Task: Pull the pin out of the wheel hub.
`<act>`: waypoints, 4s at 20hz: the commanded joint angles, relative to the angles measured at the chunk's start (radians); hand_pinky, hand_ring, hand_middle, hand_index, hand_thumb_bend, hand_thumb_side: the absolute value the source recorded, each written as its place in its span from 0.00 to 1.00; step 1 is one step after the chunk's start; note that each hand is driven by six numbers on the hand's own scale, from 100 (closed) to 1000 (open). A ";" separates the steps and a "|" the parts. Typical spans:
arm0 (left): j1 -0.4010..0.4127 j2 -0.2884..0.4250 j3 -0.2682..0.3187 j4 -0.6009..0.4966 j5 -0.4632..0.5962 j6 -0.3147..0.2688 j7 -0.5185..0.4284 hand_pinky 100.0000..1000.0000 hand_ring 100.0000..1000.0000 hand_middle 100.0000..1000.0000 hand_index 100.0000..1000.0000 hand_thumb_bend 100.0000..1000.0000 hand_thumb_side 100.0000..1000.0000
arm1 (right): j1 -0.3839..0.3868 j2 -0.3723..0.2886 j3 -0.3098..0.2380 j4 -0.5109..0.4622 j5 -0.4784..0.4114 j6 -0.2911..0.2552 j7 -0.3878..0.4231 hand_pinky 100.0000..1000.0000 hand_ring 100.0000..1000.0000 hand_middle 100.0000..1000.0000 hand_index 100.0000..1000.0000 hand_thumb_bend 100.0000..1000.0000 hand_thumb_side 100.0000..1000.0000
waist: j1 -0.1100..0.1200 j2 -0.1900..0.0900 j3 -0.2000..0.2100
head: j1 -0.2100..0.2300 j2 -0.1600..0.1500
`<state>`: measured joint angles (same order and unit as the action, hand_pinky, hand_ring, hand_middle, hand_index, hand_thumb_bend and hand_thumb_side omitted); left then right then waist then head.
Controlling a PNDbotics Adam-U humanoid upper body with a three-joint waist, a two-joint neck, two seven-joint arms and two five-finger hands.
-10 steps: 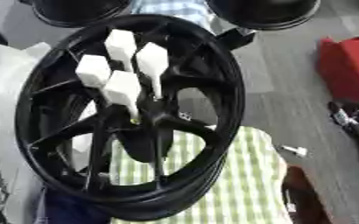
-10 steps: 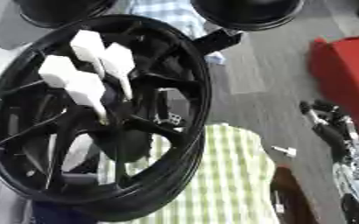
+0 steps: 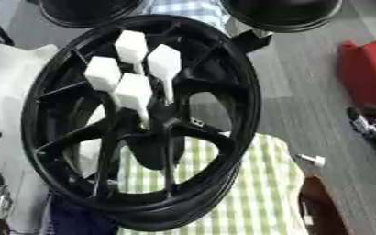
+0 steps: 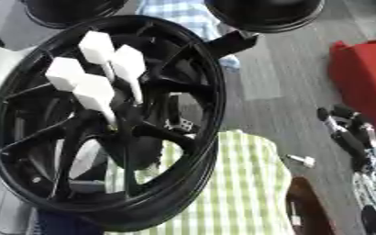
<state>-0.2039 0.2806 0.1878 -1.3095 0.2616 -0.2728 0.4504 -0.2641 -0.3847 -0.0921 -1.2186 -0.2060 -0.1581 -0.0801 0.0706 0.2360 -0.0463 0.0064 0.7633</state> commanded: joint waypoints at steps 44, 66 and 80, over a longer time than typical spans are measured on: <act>0.001 0.052 0.006 -0.068 -0.051 0.010 0.004 0.73 0.76 0.66 0.79 0.87 0.58 | -0.836 -0.566 0.523 -0.470 0.203 0.082 0.635 0.82 0.73 0.72 0.77 0.56 0.16 | -0.063 0.037 0.028 | -0.065 -0.102; -0.008 0.050 0.000 -0.064 -0.050 0.013 0.001 0.73 0.76 0.65 0.79 0.87 0.58 | -1.117 -0.230 0.710 -0.206 0.334 -0.022 0.985 0.82 0.74 0.71 0.76 0.56 0.13 | -0.066 0.032 0.032 | -0.091 -0.100; -0.025 0.044 -0.008 -0.064 -0.046 0.014 -0.005 0.73 0.76 0.65 0.79 0.87 0.58 | -1.132 -0.160 0.734 -0.160 0.361 -0.067 0.987 0.81 0.72 0.69 0.74 0.52 0.05 | -0.064 0.041 0.050 | -0.109 -0.099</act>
<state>-0.2175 0.3001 0.1808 -1.3578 0.2110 -0.2573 0.4485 -1.3733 -0.5391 0.6538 -1.3814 0.1483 -0.2151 0.9045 0.0034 0.2920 0.0018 -0.0986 0.6747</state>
